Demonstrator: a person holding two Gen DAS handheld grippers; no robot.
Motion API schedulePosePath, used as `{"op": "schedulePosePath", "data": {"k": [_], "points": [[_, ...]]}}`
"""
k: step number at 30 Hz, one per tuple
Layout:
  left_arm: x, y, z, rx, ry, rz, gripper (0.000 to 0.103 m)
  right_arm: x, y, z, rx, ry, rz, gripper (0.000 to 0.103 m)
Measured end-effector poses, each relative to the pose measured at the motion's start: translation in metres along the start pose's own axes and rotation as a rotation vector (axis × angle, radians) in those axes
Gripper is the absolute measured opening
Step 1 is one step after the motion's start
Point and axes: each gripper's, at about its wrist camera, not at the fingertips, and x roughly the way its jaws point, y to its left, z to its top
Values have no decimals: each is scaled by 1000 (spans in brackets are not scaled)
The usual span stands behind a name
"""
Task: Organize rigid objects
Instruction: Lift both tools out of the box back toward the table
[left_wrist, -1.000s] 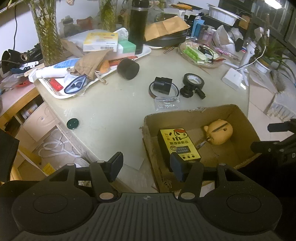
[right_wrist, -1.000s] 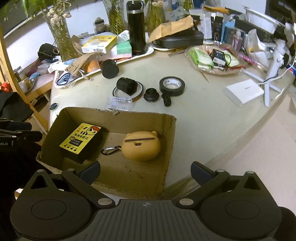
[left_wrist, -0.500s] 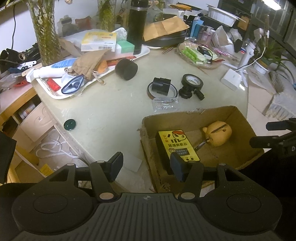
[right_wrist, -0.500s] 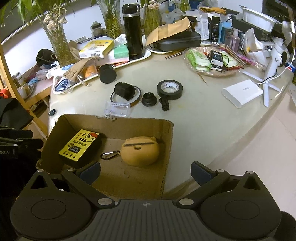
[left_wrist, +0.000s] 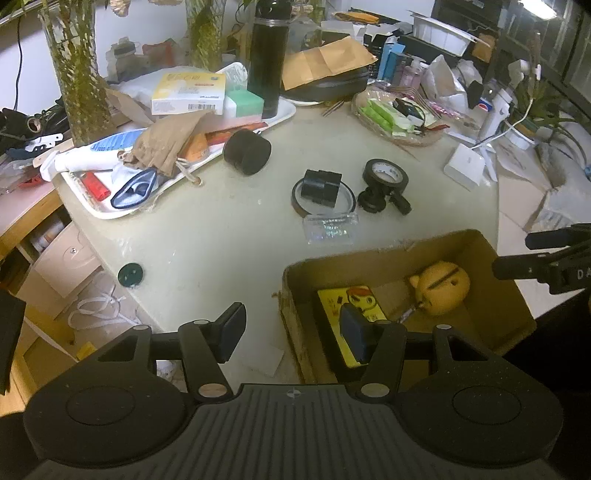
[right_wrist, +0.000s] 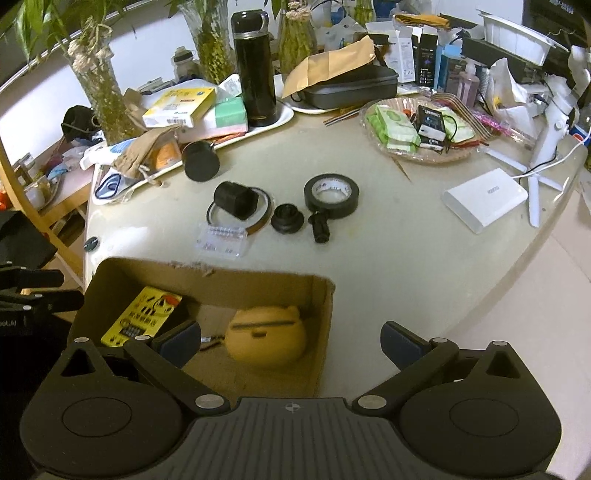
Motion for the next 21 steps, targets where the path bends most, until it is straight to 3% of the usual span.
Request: {"op": "schedulePosePath", "data": {"k": [21], "points": [[27,10,38,-15,-49,8,55,55,-24,68,-41,-23,11,88]]}}
